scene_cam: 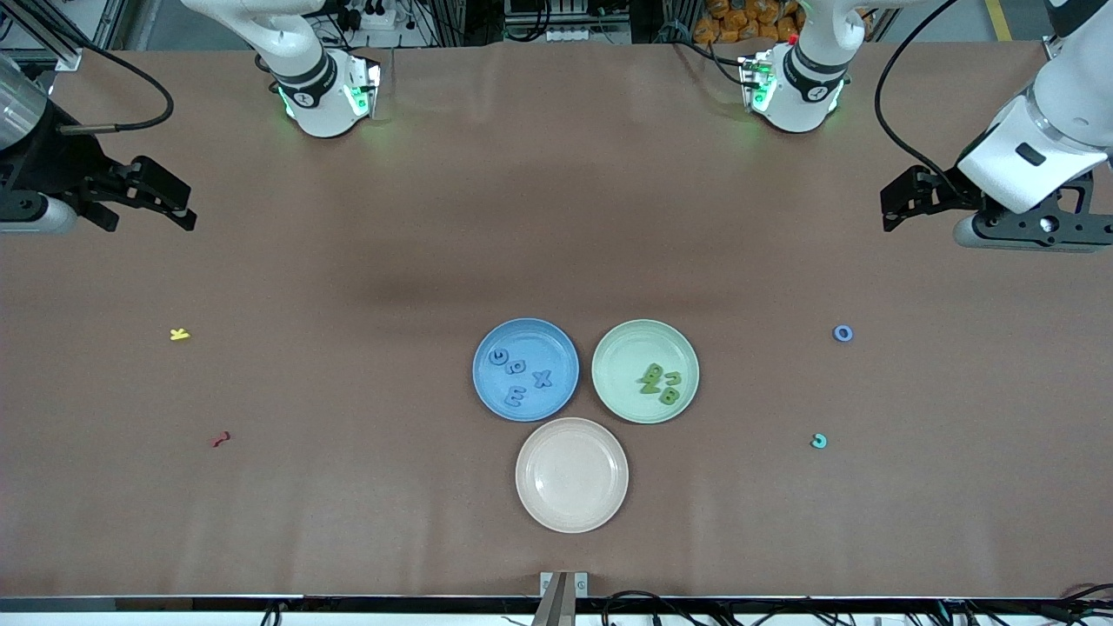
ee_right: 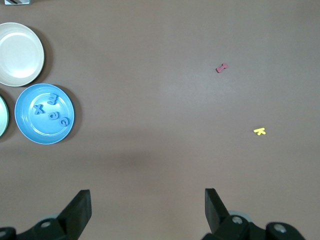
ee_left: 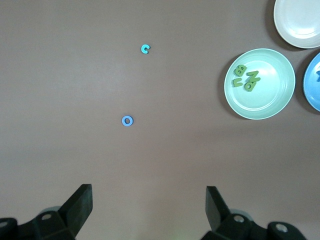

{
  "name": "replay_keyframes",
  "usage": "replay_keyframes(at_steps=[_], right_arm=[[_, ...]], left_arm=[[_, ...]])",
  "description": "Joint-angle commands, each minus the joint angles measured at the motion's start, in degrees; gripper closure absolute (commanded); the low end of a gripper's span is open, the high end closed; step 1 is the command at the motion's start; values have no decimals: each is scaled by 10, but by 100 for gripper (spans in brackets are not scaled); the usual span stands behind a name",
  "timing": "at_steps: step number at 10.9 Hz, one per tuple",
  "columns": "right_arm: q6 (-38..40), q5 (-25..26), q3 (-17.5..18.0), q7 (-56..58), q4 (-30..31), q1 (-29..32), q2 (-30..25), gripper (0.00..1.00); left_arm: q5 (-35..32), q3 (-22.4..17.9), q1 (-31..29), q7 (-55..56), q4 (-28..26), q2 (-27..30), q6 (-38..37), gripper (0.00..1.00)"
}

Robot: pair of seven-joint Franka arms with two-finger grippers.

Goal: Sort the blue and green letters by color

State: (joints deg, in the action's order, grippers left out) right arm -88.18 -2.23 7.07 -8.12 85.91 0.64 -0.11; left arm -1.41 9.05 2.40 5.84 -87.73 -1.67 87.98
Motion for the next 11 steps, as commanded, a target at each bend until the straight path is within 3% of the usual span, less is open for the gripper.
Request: replay_keyframes(at_steps=[1, 11], right_arm=[[3, -8, 2, 8, -2, 8, 0, 0], [3, -8, 2, 9, -2, 12, 0, 0]], left_arm=[[-9, -10, 2, -1, 4, -1, 5, 0], [15, -9, 1, 36, 3, -8, 6, 0]])
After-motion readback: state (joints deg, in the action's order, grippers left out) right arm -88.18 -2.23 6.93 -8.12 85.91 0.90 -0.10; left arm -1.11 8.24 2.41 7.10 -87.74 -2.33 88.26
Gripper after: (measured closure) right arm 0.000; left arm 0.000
